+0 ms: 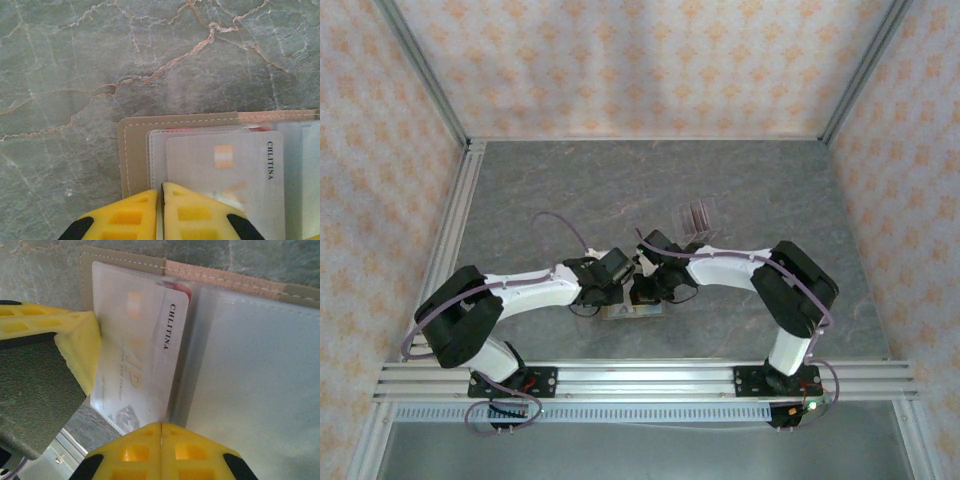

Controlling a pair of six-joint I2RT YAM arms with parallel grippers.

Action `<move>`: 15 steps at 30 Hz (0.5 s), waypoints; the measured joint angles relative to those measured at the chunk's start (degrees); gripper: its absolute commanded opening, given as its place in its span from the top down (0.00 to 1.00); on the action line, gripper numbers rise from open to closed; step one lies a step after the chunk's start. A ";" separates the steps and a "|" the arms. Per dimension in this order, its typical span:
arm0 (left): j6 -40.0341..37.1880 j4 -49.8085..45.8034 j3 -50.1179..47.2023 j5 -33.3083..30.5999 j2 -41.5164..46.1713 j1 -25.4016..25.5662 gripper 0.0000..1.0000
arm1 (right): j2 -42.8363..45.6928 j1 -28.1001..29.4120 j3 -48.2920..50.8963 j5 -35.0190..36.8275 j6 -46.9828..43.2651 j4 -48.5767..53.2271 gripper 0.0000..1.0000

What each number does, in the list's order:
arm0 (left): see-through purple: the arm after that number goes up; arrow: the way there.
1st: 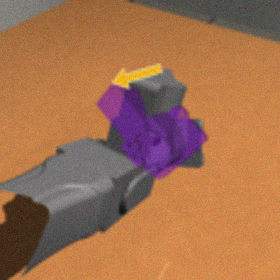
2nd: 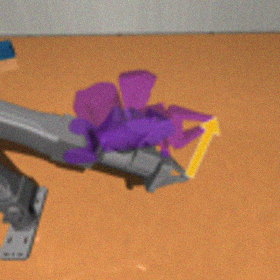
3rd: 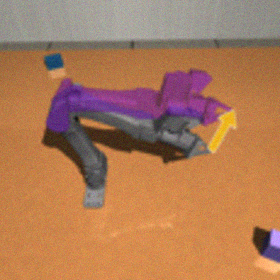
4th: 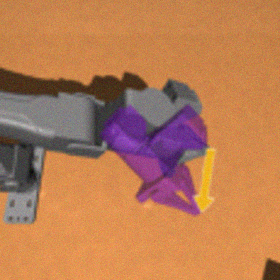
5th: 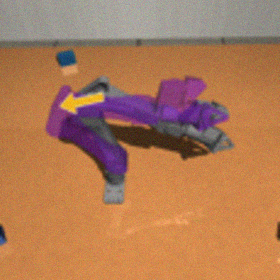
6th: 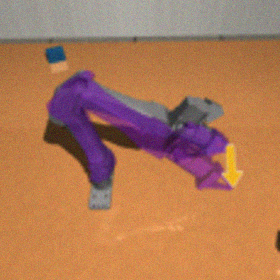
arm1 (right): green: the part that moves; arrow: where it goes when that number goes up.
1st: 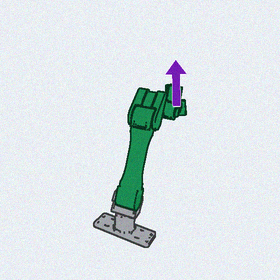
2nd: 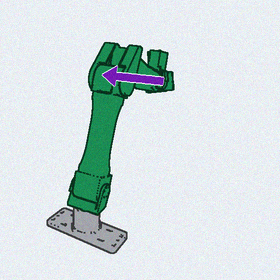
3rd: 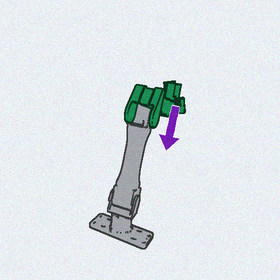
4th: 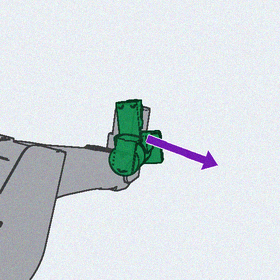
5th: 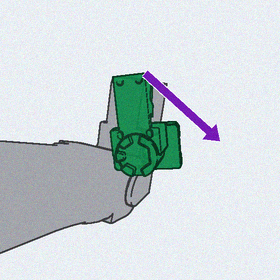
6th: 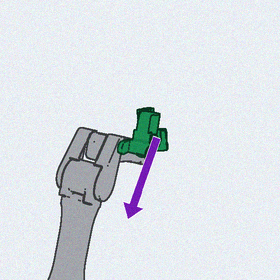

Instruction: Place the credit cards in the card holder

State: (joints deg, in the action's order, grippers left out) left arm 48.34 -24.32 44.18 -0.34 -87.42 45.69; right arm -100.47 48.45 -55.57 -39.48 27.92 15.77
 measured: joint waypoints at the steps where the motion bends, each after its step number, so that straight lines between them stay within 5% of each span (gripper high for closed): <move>1: 0.00 0.07 -0.07 -0.11 0.00 0.00 0.89 | 0.00 0.20 0.04 0.04 0.81 -0.44 1.00; 9: 0.17 0.15 -0.15 -0.76 0.00 -0.48 0.89 | 0.00 2.45 0.48 1.11 5.53 -3.74 1.00; 15: 0.13 0.22 -0.15 -0.44 0.50 -0.50 0.88 | 2.47 2.84 0.07 5.57 3.58 -0.96 0.75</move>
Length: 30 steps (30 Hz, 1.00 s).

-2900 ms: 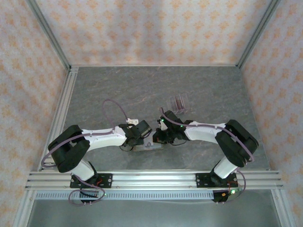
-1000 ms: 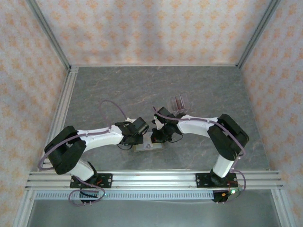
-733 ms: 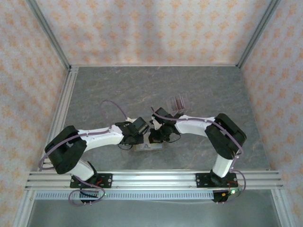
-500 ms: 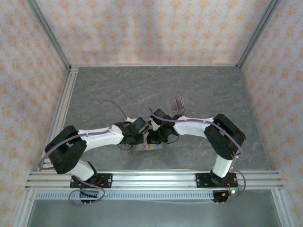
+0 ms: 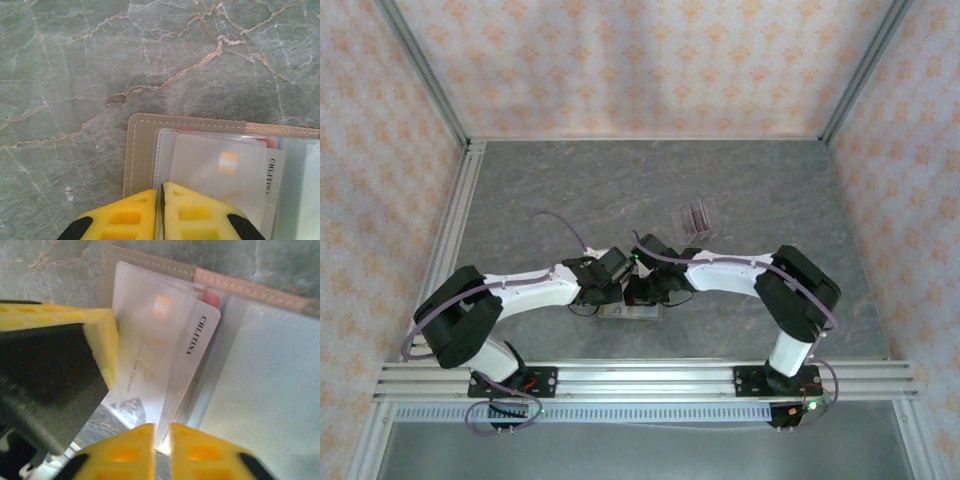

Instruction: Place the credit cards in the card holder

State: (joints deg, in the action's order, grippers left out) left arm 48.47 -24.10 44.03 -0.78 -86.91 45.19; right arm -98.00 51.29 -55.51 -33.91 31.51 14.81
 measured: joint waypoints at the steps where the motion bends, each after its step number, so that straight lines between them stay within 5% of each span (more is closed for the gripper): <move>1: -0.04 0.00 -0.07 0.57 0.31 -0.26 0.88 | 0.94 -0.13 -0.50 0.81 -0.83 1.51 0.72; 10: -2.29 -0.87 -0.59 4.00 6.60 -3.56 0.84 | 6.32 -1.57 -4.00 7.78 -5.95 11.47 0.69; 30: -4.90 -1.79 -0.57 6.36 3.02 -3.56 0.84 | -4.61 -0.55 -11.10 19.43 -13.81 19.45 0.61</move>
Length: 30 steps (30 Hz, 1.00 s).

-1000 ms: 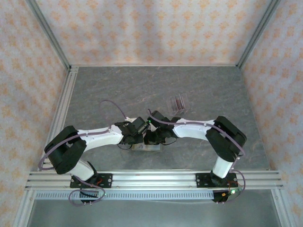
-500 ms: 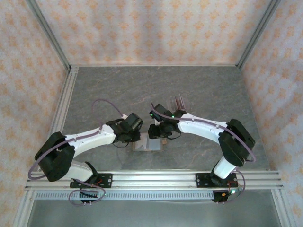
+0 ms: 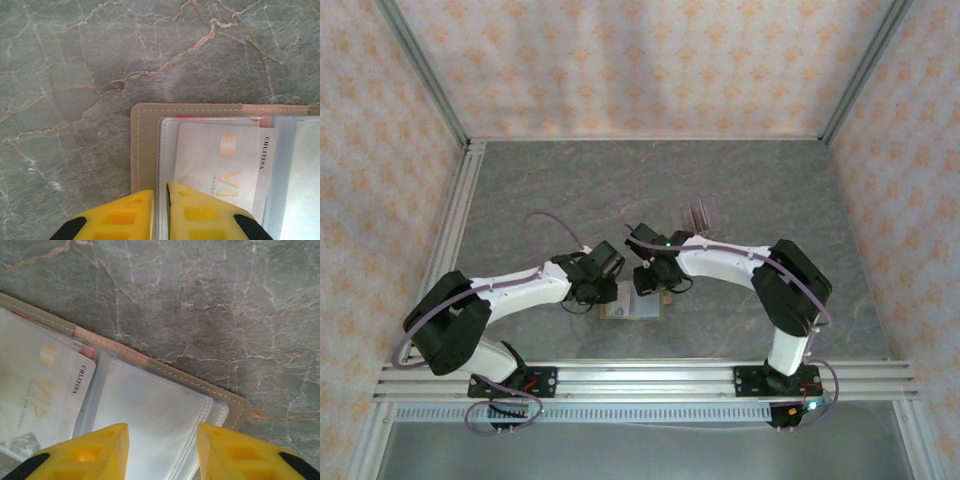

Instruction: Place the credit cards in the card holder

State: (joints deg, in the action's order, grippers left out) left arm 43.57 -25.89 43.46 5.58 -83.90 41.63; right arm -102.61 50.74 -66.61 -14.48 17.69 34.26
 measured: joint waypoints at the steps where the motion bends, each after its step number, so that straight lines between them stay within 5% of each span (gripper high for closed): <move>1: 0.00 0.00 0.00 0.00 -0.02 0.00 0.84 | -0.52 0.26 0.00 0.17 0.00 0.00 0.61; 7: 0.00 0.02 0.00 0.00 -0.15 0.00 0.84 | -1.79 1.66 0.17 2.47 0.22 -0.42 0.66; 24: -0.02 -0.33 -0.87 0.04 -1.38 0.00 0.86 | -1.42 3.02 0.98 5.57 2.19 -2.21 1.00; 30: 0.02 1.16 -0.85 0.37 -2.23 0.37 0.86 | -0.66 2.73 1.01 6.23 1.66 -1.36 1.00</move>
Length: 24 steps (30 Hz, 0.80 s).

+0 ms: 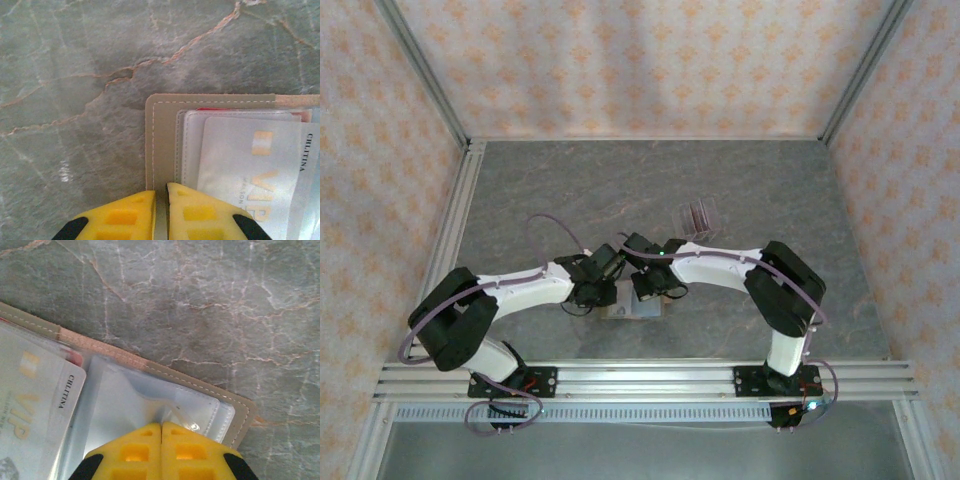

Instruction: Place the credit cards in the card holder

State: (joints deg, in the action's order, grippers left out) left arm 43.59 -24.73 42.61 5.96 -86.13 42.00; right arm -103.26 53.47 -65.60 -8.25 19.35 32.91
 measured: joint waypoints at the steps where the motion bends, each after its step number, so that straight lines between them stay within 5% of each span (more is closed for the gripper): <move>1: 0.00 0.57 0.17 -0.02 -0.39 0.33 0.86 | 0.28 -0.24 0.00 0.15 -0.13 0.35 1.00; 11: 4.22 4.87 4.61 -0.24 -6.75 2.73 0.90 | 2.56 -2.91 -0.76 1.33 -1.51 3.72 1.00; 24: 7.58 4.87 4.46 -0.42 -6.32 2.75 0.89 | 3.26 -3.93 -1.14 -11.13 0.66 -1.33 0.72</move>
State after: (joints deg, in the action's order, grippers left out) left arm 51.18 -19.86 47.07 5.54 -92.44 44.75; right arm -100.01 49.54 -66.74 -19.38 20.01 31.57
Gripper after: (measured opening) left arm 0.108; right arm 0.253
